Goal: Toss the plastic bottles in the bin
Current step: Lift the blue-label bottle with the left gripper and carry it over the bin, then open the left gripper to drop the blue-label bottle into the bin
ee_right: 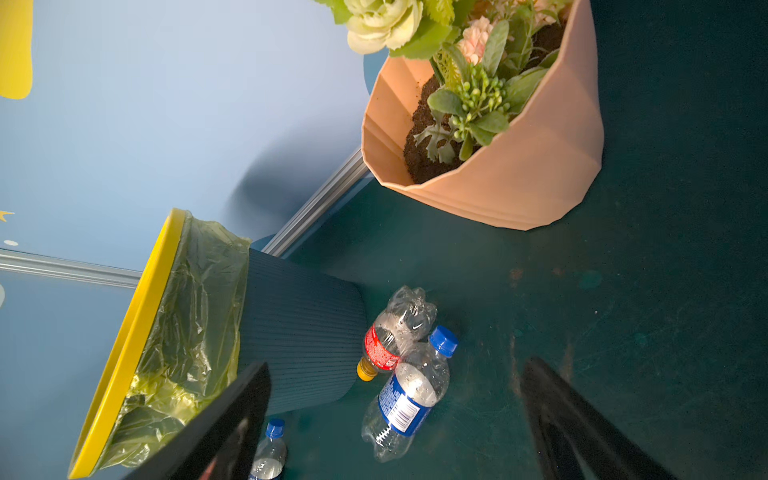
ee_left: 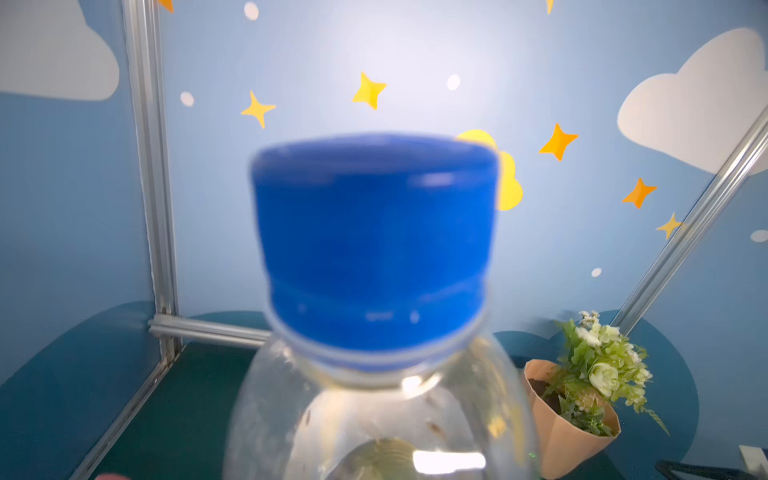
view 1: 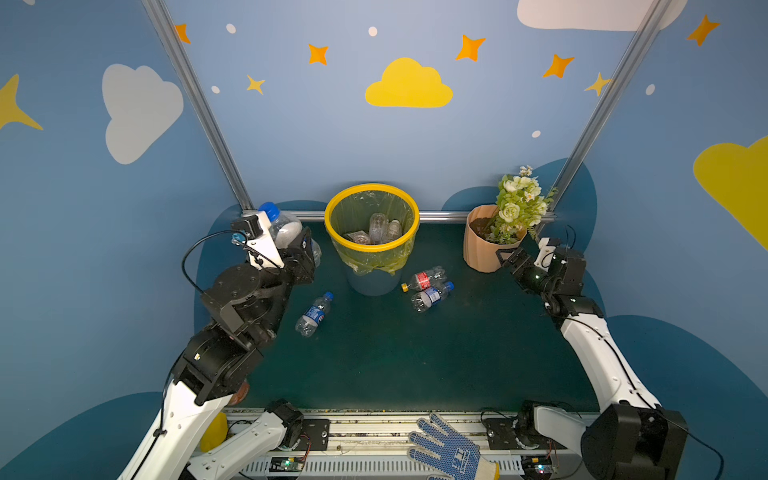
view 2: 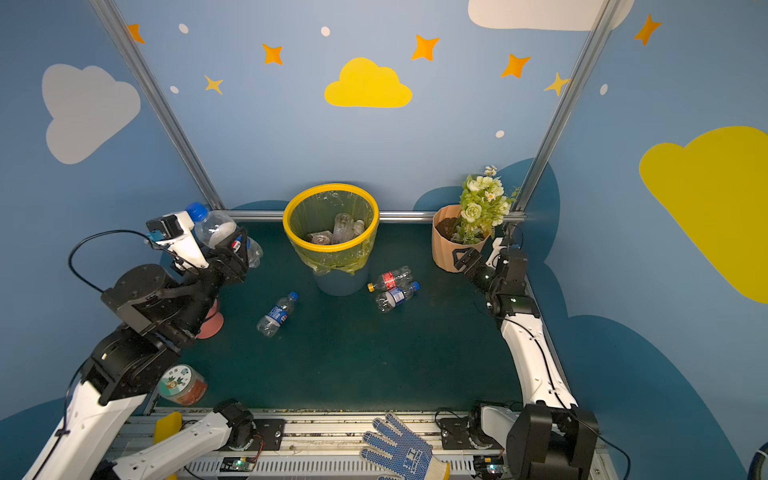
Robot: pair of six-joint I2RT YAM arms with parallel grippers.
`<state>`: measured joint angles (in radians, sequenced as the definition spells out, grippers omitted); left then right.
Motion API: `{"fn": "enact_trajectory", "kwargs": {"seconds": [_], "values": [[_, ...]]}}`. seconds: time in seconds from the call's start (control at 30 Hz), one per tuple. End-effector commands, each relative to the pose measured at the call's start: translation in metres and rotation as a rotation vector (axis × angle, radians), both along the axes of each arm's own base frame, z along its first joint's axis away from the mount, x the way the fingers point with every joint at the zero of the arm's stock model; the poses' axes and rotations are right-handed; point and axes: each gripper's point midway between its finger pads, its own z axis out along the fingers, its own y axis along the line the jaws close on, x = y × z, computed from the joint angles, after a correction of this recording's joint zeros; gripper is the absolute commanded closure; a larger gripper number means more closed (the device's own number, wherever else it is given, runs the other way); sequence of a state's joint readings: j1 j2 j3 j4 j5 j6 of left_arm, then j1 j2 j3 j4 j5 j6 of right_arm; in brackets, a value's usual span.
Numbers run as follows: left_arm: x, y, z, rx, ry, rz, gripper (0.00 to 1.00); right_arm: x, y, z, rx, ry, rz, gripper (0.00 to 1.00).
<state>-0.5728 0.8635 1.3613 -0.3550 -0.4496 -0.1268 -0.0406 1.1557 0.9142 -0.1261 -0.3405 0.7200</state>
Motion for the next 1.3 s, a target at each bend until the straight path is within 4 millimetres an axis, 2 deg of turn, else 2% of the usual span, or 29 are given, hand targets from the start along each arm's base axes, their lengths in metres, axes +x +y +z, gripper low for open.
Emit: {"fn": "enact_trajectory", "kwargs": {"seconds": [0.0, 0.1, 0.2, 0.3, 0.37, 0.43, 0.5, 0.57, 0.6, 0.63, 0.67, 0.7, 0.73, 0.77, 0.87, 0.93, 1.0, 1.1, 1.27], "values": [[0.004, -0.013, 0.045, 0.024, -0.16, -0.038, 0.5, -0.008, -0.002, -0.003, -0.021, 0.009, -0.004, 0.08], [0.009, -0.025, 0.066, 0.03, -0.24, -0.073, 0.5, -0.012, -0.005, -0.004, -0.024, 0.011, -0.021, 0.08], [0.023, -0.042, 0.077, 0.053, -0.269, -0.109, 0.5, -0.016, -0.006, -0.004, -0.021, 0.007, -0.036, 0.08], [0.045, -0.064, 0.075, 0.073, -0.268, -0.147, 0.49, -0.02, -0.008, -0.003, -0.024, 0.006, -0.045, 0.08], [0.068, -0.079, 0.063, 0.087, -0.234, -0.155, 0.48, -0.023, -0.009, -0.002, -0.028, 0.006, -0.051, 0.08], [0.099, -0.094, 0.041, 0.088, -0.173, -0.158, 0.46, -0.025, -0.009, -0.002, -0.028, 0.005, -0.051, 0.08], [0.139, -0.116, -0.006, 0.096, 0.003, -0.236, 0.44, -0.026, -0.009, -0.001, -0.025, 0.001, -0.053, 0.08], [0.17, -0.131, -0.06, 0.106, 0.228, -0.292, 0.37, -0.027, -0.007, 0.0, -0.021, -0.002, -0.047, 0.08], [0.18, -0.135, -0.084, 0.12, 0.335, -0.295, 0.33, -0.028, -0.007, 0.0, -0.02, -0.001, -0.046, 0.08], [0.183, -0.138, -0.1, 0.129, 0.408, -0.295, 0.27, -0.029, -0.007, 0.002, -0.022, -0.005, -0.044, 0.08], [0.183, -0.141, -0.107, 0.154, 0.449, -0.307, 0.17, -0.03, -0.008, 0.002, -0.025, -0.004, -0.046, 0.08], [0.182, -0.14, -0.104, 0.156, 0.45, -0.291, 0.06, -0.031, -0.009, 0.002, -0.031, -0.005, -0.05, 0.08], [0.18, -0.138, -0.097, 0.157, 0.422, -0.281, 0.02, -0.032, -0.009, 0.002, -0.036, -0.005, -0.053, 0.08], [0.175, -0.136, -0.086, 0.152, 0.373, -0.274, 0.0, -0.034, -0.01, 0.001, -0.041, -0.006, -0.058, 0.08], [0.15, -0.123, -0.035, 0.104, 0.145, -0.259, 0.0, -0.035, -0.012, 0.0, -0.046, -0.007, -0.064, 0.08], [0.133, -0.109, -0.013, 0.078, 0.053, -0.234, 0.0, -0.034, -0.011, -0.003, -0.038, -0.003, -0.063, 0.08], [0.115, -0.094, -0.001, 0.07, 0.015, -0.203, 0.0, -0.033, -0.008, -0.004, -0.023, -0.001, -0.055, 0.08], [0.098, -0.075, -0.004, 0.073, 0.008, -0.154, 0.0, -0.028, -0.003, -0.007, -0.004, 0.008, -0.032, 0.08], [0.078, -0.048, -0.036, 0.107, 0.078, -0.069, 0.0, -0.022, 0.008, -0.012, 0.008, 0.035, 0.011, 0.08]]}}
